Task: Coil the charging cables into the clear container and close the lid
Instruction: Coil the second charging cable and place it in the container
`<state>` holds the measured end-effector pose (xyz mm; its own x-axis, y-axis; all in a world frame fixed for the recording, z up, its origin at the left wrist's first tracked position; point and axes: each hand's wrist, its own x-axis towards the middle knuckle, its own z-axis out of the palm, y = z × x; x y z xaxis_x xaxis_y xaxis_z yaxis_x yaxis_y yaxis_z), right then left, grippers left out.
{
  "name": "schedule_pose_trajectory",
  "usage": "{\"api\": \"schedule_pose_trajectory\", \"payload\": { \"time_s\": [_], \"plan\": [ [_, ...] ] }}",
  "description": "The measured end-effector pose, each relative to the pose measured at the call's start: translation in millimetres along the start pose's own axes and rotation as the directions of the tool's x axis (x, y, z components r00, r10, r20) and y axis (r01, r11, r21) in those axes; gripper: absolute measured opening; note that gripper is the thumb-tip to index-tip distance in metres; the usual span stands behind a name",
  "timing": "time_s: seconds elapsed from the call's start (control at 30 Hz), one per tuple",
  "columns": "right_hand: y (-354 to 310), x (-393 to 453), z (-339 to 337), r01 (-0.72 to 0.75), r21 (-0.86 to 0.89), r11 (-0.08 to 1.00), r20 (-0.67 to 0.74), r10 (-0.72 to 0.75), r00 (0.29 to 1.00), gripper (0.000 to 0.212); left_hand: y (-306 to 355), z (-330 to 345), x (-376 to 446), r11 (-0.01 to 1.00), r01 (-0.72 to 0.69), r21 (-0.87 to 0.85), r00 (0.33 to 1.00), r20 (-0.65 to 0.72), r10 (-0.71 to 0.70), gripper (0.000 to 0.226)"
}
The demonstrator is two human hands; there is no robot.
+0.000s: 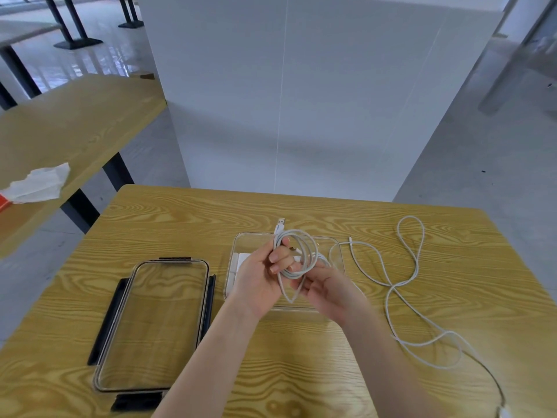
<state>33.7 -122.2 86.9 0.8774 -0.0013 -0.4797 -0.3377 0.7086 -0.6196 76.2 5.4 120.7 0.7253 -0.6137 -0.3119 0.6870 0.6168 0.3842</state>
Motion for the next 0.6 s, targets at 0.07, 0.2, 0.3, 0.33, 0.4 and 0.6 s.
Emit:
{"api": "schedule_pose_trajectory", "payload": {
  "time_s": [0.07,0.2,0.3,0.33,0.4,0.6],
  "plan": [
    [2,0,8,-0.024,0.060,0.998,0.016,0.023,1.000,0.022,-5,-1,3,0.997,0.035,-0.073,0.999,-0.006,-0.036,0.034],
    [8,2,16,-0.014,0.119,0.993,0.066,0.007,0.998,0.026,-11,-9,9,0.993,0.062,-0.104,0.997,-0.041,-0.067,0.036],
    [8,1,13,0.006,0.273,0.962,0.052,-0.021,0.998,0.027,-6,-11,9,0.992,-0.002,0.128,0.995,-0.103,0.015,0.035],
    [7,0,12,0.038,0.297,0.954,0.042,-0.053,0.998,0.028,-5,-10,9,0.973,-0.029,0.229,0.991,-0.122,0.058,0.035],
    [4,-7,15,0.134,0.215,0.967,0.027,-0.143,0.989,0.037,-5,-9,8,0.915,-0.066,0.397,0.977,-0.159,0.140,0.036],
    [14,-14,28,0.480,-0.536,0.694,0.019,-0.559,0.829,0.031,-13,-3,5,0.623,-0.116,0.773,0.920,-0.153,0.360,0.037]
  ]
}}
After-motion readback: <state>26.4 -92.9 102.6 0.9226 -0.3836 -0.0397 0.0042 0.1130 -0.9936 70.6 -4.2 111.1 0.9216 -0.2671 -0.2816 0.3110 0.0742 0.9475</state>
